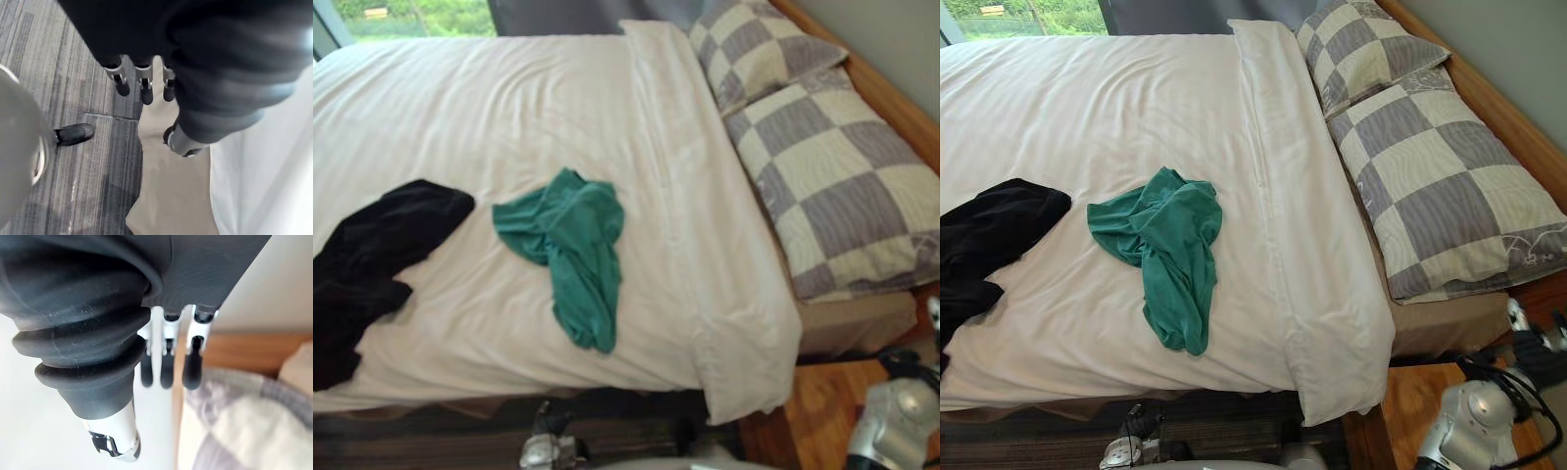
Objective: Tidy the bed and pick cloth on bed and put in laundry
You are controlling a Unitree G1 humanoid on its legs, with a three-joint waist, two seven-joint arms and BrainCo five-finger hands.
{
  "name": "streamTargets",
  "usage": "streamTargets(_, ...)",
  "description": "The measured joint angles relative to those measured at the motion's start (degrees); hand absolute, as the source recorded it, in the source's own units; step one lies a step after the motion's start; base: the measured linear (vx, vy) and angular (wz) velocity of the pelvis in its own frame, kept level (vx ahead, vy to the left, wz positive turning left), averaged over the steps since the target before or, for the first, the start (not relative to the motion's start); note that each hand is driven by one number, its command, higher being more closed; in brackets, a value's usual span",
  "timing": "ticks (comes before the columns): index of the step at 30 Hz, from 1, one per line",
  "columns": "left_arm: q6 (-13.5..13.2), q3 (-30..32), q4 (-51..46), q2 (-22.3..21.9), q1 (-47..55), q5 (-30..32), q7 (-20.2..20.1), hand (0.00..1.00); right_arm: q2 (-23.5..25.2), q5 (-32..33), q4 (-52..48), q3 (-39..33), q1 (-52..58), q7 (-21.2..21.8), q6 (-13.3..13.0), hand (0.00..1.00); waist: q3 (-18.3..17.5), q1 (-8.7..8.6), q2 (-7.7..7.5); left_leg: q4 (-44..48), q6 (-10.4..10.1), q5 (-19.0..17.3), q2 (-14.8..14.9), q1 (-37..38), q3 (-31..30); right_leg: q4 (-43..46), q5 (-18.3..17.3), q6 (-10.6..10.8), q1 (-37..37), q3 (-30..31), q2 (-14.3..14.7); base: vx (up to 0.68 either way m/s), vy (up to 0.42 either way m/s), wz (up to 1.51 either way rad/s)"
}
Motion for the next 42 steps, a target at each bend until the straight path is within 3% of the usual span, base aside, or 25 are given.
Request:
streamTargets(4, -0.05, -4.4, 0.55, 0.97, -0.95, -0.01, -0.02, 0.0, -2.3, 9.75, 4.94, 10.23, -7.53, 6.16, -3.24, 1.0, 1.84, 0.21, 1.54, 0.38, 0.85, 1.48, -1.5, -2.07, -1.76, -0.16, 0.46, -0.08, -1.55, -0.82, -0.75, -0.03, -0.001, 0.21)
streamTargets(8, -0.11, -8.25, 0.57, 2.03, -2.11, -0.75, -0.01, 0.0, -4.9, 18.41, 12.64, 17.9, -15.61, 12.18, -4.4, 1.0, 6.22, 0.55, 5.66, 0.4, 1.7, 2.05, -3.47, -4.47, -2.64, -0.02, 1.35, 0.89, -3.79, -0.76, -2.64, -0.09, 0.058, 0.1)
streamTargets(13, -1.16, -11.39, 0.23, 2.4, -3.15, -2.75, -0.02, 0.0, -8.58, 20.35, 25.47, 16.93, -17.63, 13.6, -4.03, 1.0, 12.15, 0.08, 11.1, 0.42, 3.32, 3.03, -6.11, -7.64, -3.26, 0.49, 2.14, 2.11, -6.93, -0.59, -5.27, -0.03, 0.076, 0.09)
streamTargets(15, -1.42, -11.64, 0.13, 2.53, -3.42, -3.2, -0.01, 0.0, -8.73, 20.03, 25.49, 16.46, -16.41, 14.43, -5.39, 1.0, 12.85, -0.21, 11.97, 0.43, 3.38, 3.06, -6.58, -8.34, -3.41, 0.5, 2.14, 2.14, -7.63, -0.58, -5.65, 0.02, 0.055, 0.03)
streamTargets(19, -2.16, -11.64, -0.2, 3.24, -3.43, -4.03, -0.02, 0.0, -7.46, 17.79, 26.53, 14.54, -16.24, 16.21, -6.35, 1.0, 13.47, -1.15, 11.93, 0.44, 3.67, 2.84, -6.78, -8.32, -3.62, 0.57, 1.86, 2.46, -7.54, -0.75, -5.82, 0.04, 0.023, 0.03)
streamTargets(22, -2.29, -10.34, 0.18, 2.74, -3.42, -4.13, -0.01, 0.0, -3.45, 17.78, 26.78, 9.49, -16.21, 18.12, -7.0, 1.0, 13.5, -1.62, 11.6, 0.46, 3.84, 2.67, -6.68, -7.93, -3.54, 1.04, 1.34, 2.42, -7.35, -0.75, -5.77, 0.04, 0.001, 0.0)
streamTargets(24, -2.27, -5.47, 1.54, 1.24, -3.43, -4.66, 0.12, 0.0, 1.21, 17.8, 27.35, 6.13, -16.01, 18.47, -6.98, 1.0, 13.47, -2.95, 10.2, 1.24, 3.67, 2.09, -6.34, -7.03, -2.8, 1.98, 0.43, 2.3, -6.51, -0.75, -5.69, 0.04, -0.013, -0.02)
streamTargets(26, -2.14, -1.73, 2.2, -0.07, -3.31, -5.01, 0.1, 0.0, 4.84, 17.81, 29.58, 3.23, -13.62, 18.33, -6.26, 1.0, 13.29, -3.12, 8.27, 2.16, 3.27, 1.03, -5.53, -5.47, -1.56, 2.51, -0.15, 1.94, -5.26, -0.12, -5.24, 0.04, -0.032, -0.2)
streamTargets(27, -2.21, 0.21, 2.12, -0.2, -3.41, -5.12, 0.14, 0.0, 6.18, 17.82, 35.07, 0.68, -9.86, 17.54, -3.57, 1.0, 12.65, -2.98, 6.99, 2.6, 3.11, 0.39, -4.91, -4.66, -0.84, 2.55, -0.47, 1.52, -4.59, 0.2, -4.71, 0.04, -0.057, -0.27)
streamTargets(28, -2.2, 0.77, 2.11, -0.48, -3.46, -5.12, 0.15, 0.0, 6.34, 17.79, 38.5, -0.02, -7.49, 17.04, -2.03, 1.0, 12.36, -2.87, 6.46, 2.72, 2.91, 0.14, -4.48, -4.3, -0.43, 2.66, -0.61, 1.42, -4.48, 0.32, -4.48, 0.05, -0.068, -0.31)
streamTargets(30, -1.83, 2.89, 2.39, -1.2, -4.27, -5.09, 0.12, 0.0, 6.58, 17.62, 49.6, -1.02, 2.41, 15.56, 3.64, 1.0, 11.93, -3.05, 5.89, 2.46, 2.54, -0.35, -4.08, -2.61, 0.62, 4.42, -2.03, 1.31, -4.26, 0.7, -4.12, 0.06, -0.065, -0.26)
streamTargets(33, -1.61, 4.53, 2.41, -2.07, -4.58, -5.0, -0.04, 0.0, 6.03, 14.63, 54.15, 1.11, 11.6, 15.75, 7.26, 1.0, 11.28, -3.03, 5.01, 1.63, 1.75, -0.89, -3.2, 1.09, 2.74, 5.34, -2.74, 1.12, -2.46, 2.1, -3.36, 0.04, -0.039, -0.31)
streamTargets(34, -1.51, 5.15, 2.42, -2.04, -4.42, -4.99, -0.02, 0.0, 6.07, 13.42, 54.11, 2.16, 12.95, 15.86, 7.27, 0.0, 10.37, -3.0, 4.55, 1.62, 1.58, -1.01, -2.93, 1.2, 3.2, 5.66, -2.99, 0.9, -2.44, 2.29, -3.11, -0.01, -0.036, -0.32)
streamTargets(38, -0.99, 5.98, 2.43, -2.12, -4.3, -4.98, -0.02, 0.0, 5.88, 8.98, 53.09, 8.41, 13.86, 16.08, 7.15, 0.0, 6.51, -2.47, 2.18, 1.1, 1.24, -0.85, -1.9, 3.03, 3.72, 6.1, -3.27, 0.65, -1.69, 2.16, -2.04, 0.02, -0.052, -0.07)
streamTargets(42, -0.55, 5.98, 2.28, -2.55, -3.89, -4.99, 0.16, 0.0, 4.78, 2.79, 51.8, 12.9, 12.68, 16.0, 6.89, 0.0, 5.07, -0.06, 1.02, 0.64, 1.07, -0.77, -1.34, 5.01, 4.74, 9.89, -5.34, -0.95, -1.44, 0.32, -1.65, -0.03, -0.05, -0.01)
